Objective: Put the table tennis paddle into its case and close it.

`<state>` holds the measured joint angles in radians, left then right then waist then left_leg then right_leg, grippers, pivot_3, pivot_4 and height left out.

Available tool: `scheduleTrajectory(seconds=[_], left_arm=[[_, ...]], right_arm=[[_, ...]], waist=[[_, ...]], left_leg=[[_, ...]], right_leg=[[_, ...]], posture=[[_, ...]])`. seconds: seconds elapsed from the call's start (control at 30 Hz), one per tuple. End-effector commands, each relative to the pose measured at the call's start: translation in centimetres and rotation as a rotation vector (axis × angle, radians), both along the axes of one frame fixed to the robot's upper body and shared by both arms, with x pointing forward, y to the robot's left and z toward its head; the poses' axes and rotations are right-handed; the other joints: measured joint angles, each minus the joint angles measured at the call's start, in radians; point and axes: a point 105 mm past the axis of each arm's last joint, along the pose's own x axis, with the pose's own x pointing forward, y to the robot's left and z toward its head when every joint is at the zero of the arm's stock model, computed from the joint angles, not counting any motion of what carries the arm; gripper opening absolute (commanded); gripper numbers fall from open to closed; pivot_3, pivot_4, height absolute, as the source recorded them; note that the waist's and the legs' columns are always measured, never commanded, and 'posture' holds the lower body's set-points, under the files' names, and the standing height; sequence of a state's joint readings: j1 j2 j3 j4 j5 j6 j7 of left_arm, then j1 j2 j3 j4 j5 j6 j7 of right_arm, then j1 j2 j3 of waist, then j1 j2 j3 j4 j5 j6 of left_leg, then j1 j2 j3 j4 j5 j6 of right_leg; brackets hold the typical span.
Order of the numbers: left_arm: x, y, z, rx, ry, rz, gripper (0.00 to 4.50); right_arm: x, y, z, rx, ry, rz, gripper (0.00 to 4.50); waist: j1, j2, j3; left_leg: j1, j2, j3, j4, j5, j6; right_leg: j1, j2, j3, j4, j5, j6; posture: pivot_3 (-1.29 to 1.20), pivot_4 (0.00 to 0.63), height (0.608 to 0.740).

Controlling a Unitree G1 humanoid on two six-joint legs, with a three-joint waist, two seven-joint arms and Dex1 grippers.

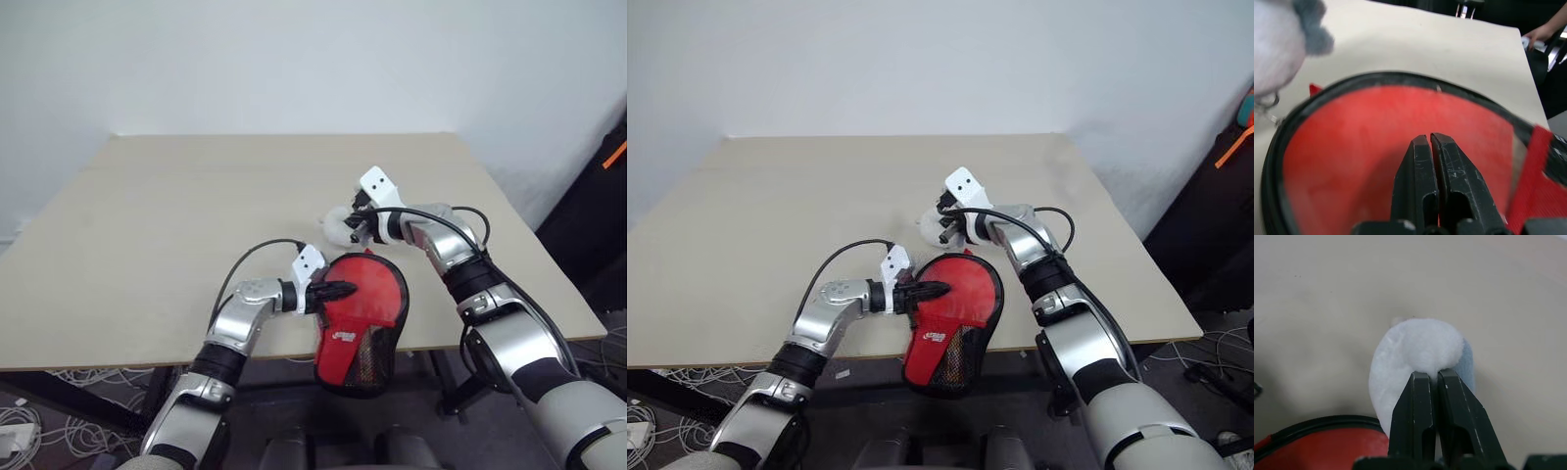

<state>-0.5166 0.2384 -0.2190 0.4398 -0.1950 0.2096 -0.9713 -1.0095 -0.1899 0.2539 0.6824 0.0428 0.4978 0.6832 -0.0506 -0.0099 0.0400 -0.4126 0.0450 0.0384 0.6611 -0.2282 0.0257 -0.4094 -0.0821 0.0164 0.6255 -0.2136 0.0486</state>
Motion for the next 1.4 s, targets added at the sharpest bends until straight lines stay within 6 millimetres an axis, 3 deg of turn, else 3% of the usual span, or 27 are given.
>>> scheduleTrajectory(seconds=[0.03, 0.63, 0.77, 1.03, 1.4], left_arm=[[0.9, -0.8, 1.4, -0.005, -0.072, -0.009, 0.0], [0.1, -0.8, -0.7, 0.029, -0.037, -0.05, 0.0], [0.0, -0.8, -1.5, 0.037, -0.015, -0.058, 0.0], [-0.2, -1.0, -3.2, 0.042, 0.022, -0.054, 0.0], [-0.5, -1.2, -4.2, 0.06, 0.036, -0.069, 0.0]], right_arm=[[-0.1, 0.7, 1.6, 0.016, -0.057, 0.031, 0.02], [2.0, -2.7, 1.5, -0.06, -0.104, -0.116, 0.02], [2.7, -4.3, 2.0, -0.092, -0.131, -0.152, 0.02], [3.7, -9.5, 2.7, -0.163, -0.158, -0.231, 0.02], [1.7, -13.4, 1.7, -0.233, -0.126, -0.169, 0.02]], waist=[[0.0, 0.0, 0.0], [-0.001, 0.0, 0.0], [0.0, 0.001, 0.0], [0.007, 0.003, -0.001], [0.009, 0.007, -0.004]], left_leg=[[0.0, 0.0, 0.0, 0.0, 0.0, 0.0], [0.0, 0.0, 0.0, 0.0, 0.0, 0.0], [0.0, 0.0, 0.0, 0.0, 0.0, 0.0], [0.001, -0.001, -0.001, 0.0, 0.0, 0.001], [0.001, -0.003, -0.001, 0.001, 0.001, 0.002]], right_leg=[[0.0, 0.0, 0.0, 0.0, 0.0, 0.0], [0.0, 0.0, 0.0, 0.0, 0.0, 0.0], [0.0, 0.0, 0.0, 0.0, 0.0, 0.0], [0.002, -0.001, 0.0, -0.001, 0.0, 0.0], [0.004, -0.002, 0.0, -0.001, 0.0, 0.001]], posture=[[0.0, 0.0, 0.74], [0.0, 0.0, 0.74], [0.0, 0.0, 0.74], [0.0, 0.0, 0.74], [0.0, 0.0, 0.74]])
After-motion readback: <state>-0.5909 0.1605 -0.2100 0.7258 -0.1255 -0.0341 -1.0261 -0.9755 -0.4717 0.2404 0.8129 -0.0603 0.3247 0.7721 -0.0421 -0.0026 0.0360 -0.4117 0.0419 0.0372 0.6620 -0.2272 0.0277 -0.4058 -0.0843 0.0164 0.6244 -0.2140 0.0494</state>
